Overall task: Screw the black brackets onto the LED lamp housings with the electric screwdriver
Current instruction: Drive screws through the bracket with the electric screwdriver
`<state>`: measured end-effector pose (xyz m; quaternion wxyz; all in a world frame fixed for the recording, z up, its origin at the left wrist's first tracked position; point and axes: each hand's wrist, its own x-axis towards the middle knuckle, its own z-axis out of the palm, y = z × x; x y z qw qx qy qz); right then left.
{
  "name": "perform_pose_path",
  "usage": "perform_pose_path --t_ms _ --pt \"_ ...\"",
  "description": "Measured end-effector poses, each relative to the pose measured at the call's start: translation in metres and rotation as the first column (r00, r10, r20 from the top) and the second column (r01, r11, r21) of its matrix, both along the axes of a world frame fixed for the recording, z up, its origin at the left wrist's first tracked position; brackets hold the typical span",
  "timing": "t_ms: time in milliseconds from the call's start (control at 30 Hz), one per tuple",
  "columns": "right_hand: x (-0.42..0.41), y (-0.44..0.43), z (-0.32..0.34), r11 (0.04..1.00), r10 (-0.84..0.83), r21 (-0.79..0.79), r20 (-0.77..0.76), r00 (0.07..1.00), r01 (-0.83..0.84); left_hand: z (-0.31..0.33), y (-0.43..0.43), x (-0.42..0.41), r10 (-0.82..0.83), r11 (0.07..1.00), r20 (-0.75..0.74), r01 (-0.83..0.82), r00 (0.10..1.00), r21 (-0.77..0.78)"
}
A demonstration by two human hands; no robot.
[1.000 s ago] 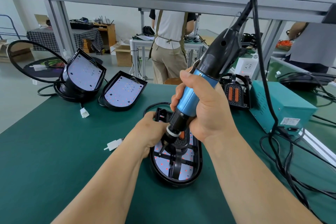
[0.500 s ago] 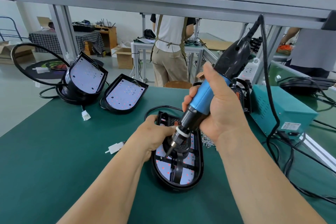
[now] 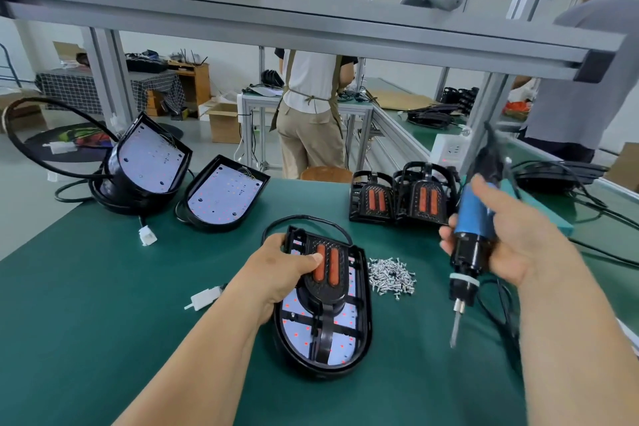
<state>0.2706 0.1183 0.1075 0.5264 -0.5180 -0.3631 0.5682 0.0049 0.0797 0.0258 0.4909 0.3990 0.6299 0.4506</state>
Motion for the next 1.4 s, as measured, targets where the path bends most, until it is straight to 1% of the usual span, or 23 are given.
perform_pose_path --t_ms 133,233,300,333,367,400,467,500,533,667,700,800,833,900,967,1067,1133,1200,1300,1400 --pt "0.007 0.002 -0.032 0.994 -0.003 -0.103 0.185 0.983 0.023 0.001 0.001 0.000 0.008 1.000 -0.004 -0.008 1.000 0.001" --pt "0.010 0.003 -0.059 0.987 -0.008 -0.146 0.372 0.928 0.067 0.000 0.001 -0.001 0.020 1.000 -0.020 -0.020 1.000 -0.004" --pt "0.009 0.003 -0.069 0.982 -0.007 -0.163 0.458 0.889 0.092 0.000 0.000 -0.001 0.031 0.999 -0.059 -0.032 0.998 -0.003" --pt "0.008 0.002 -0.071 0.984 -0.016 -0.145 0.498 0.867 0.102 0.001 -0.002 -0.002 0.044 0.999 -0.113 -0.044 0.993 0.002" --pt "0.007 0.001 -0.072 0.987 -0.030 -0.117 0.545 0.838 0.111 0.002 -0.003 -0.002 0.058 0.998 -0.205 -0.056 0.977 0.014" --pt "0.007 0.001 -0.072 0.989 -0.041 -0.090 0.592 0.805 0.117 0.004 -0.005 -0.004 0.070 0.998 -0.329 -0.063 0.942 0.032" --pt "0.007 0.001 -0.072 0.993 -0.045 -0.050 0.654 0.755 0.103 0.008 -0.008 -0.006 0.086 0.996 -0.559 -0.055 0.824 0.072" --pt "0.007 0.001 -0.071 0.996 -0.037 -0.037 0.672 0.740 0.083 0.009 -0.008 -0.008 0.091 0.995 -0.620 -0.050 0.779 0.083" --pt "0.008 0.002 -0.072 0.997 -0.028 -0.029 0.696 0.717 0.068 0.011 -0.008 -0.010 0.095 0.995 -0.652 -0.052 0.753 0.085" --pt "0.008 0.003 -0.073 0.999 0.005 -0.022 0.842 0.539 0.026 0.011 -0.006 -0.019 0.091 0.993 -0.679 -0.114 0.728 0.011" --pt "0.007 0.003 -0.073 0.999 0.024 -0.035 0.881 0.473 0.013 0.009 -0.006 -0.022 0.082 0.993 -0.672 -0.119 0.736 -0.009" --pt "0.008 0.003 -0.068 0.997 0.075 -0.077 0.974 0.215 0.002 0.006 -0.006 -0.025 0.052 0.996 -0.629 -0.089 0.776 -0.028" --pt "0.010 0.003 -0.066 0.997 0.082 -0.083 0.984 0.156 0.000 0.005 -0.006 -0.024 0.043 0.996 -0.628 -0.080 0.777 -0.031" --pt "0.014 0.004 -0.064 0.995 0.101 -0.101 0.991 0.084 -0.004 0.006 -0.006 -0.024 0.031 0.997 -0.628 -0.064 0.777 -0.030" --pt "0.016 0.005 -0.063 0.995 0.099 -0.098 0.994 0.047 -0.023 0.008 -0.007 -0.023 0.016 0.999 -0.623 -0.043 0.782 -0.029" --pt "0.013 0.004 -0.057 0.999 -0.011 0.012 1.000 0.027 -0.032 0.009 -0.009 -0.024 -0.009 0.999 -0.627 -0.019 0.779 -0.037" --pt "0.002 -0.001 -0.049 0.996 -0.067 0.068 0.998 0.022 -0.057 0.009 -0.009 -0.025 -0.022 0.999 -0.649 -0.011 0.760 -0.046" --pt "-0.017 -0.008 -0.045 0.983 -0.094 0.099 0.995 0.041 -0.156 0.010 -0.009 -0.024 -0.028 0.999 -0.678 0.000 0.734 -0.041" --pt "-0.057 -0.019 -0.051 0.932 -0.088 0.121 0.990 0.110 -0.342 0.012 -0.009 -0.023 -0.024 0.999 -0.711 0.000 0.703 -0.034" --pt "-0.086 -0.026 -0.065 0.913 -0.023 0.061 0.995 0.099 -0.403 0.012 -0.009 -0.023 -0.029 0.999 -0.701 0.002 0.713 -0.039"
